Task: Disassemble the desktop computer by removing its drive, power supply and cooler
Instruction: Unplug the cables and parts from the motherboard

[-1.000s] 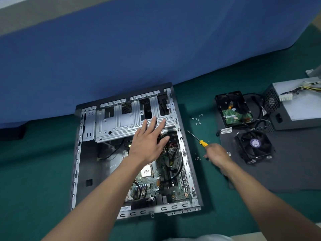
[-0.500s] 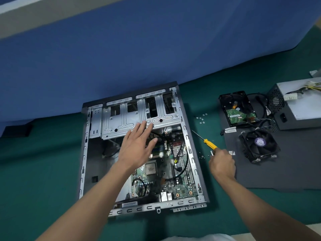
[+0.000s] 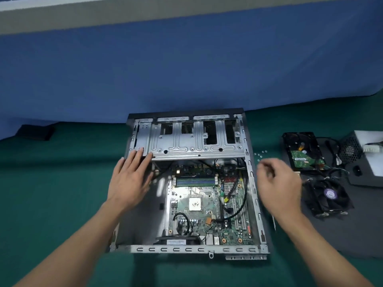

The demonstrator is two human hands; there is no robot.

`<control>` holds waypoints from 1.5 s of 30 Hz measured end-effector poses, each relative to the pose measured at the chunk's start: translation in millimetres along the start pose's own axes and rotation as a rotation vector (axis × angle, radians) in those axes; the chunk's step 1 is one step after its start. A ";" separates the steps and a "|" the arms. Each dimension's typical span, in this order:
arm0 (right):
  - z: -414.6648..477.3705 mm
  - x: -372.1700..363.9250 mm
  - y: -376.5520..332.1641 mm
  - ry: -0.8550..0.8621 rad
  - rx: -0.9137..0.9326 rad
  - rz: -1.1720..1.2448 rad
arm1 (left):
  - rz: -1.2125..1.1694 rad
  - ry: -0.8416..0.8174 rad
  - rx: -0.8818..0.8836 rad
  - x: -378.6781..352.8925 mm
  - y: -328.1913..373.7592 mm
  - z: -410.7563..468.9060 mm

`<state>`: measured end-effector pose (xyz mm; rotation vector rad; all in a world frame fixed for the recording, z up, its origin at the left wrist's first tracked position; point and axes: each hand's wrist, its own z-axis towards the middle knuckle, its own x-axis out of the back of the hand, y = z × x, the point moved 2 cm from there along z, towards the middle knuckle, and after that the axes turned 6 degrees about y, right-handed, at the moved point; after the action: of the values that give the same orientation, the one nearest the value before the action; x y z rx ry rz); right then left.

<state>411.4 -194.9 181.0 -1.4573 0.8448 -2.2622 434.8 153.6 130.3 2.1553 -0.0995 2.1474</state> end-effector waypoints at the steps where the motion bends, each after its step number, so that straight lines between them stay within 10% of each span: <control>1: -4.0 -5.3 -15.8 -0.095 0.096 0.023 | -0.007 0.002 -0.008 -1.6 -1.5 -1.3; 7: -35.0 -93.0 -37.2 -0.744 0.084 -0.135 | -0.072 0.043 0.005 -4.3 -6.8 -0.8; 20: -22.8 -143.7 -20.7 -0.587 -0.376 -0.337 | -0.135 0.083 0.059 -3.4 -6.7 0.7; 33: -77.8 -200.1 -71.9 -0.895 0.219 -0.491 | -0.143 0.079 0.072 1.2 -5.5 1.4; 45: -81.9 -204.8 -80.9 -0.906 0.213 -0.469 | -0.156 0.086 0.076 2.1 -4.8 1.9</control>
<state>429.2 6.4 61.0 -2.4110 -0.0216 -1.5357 437.2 158.2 132.3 2.0304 0.1547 2.1835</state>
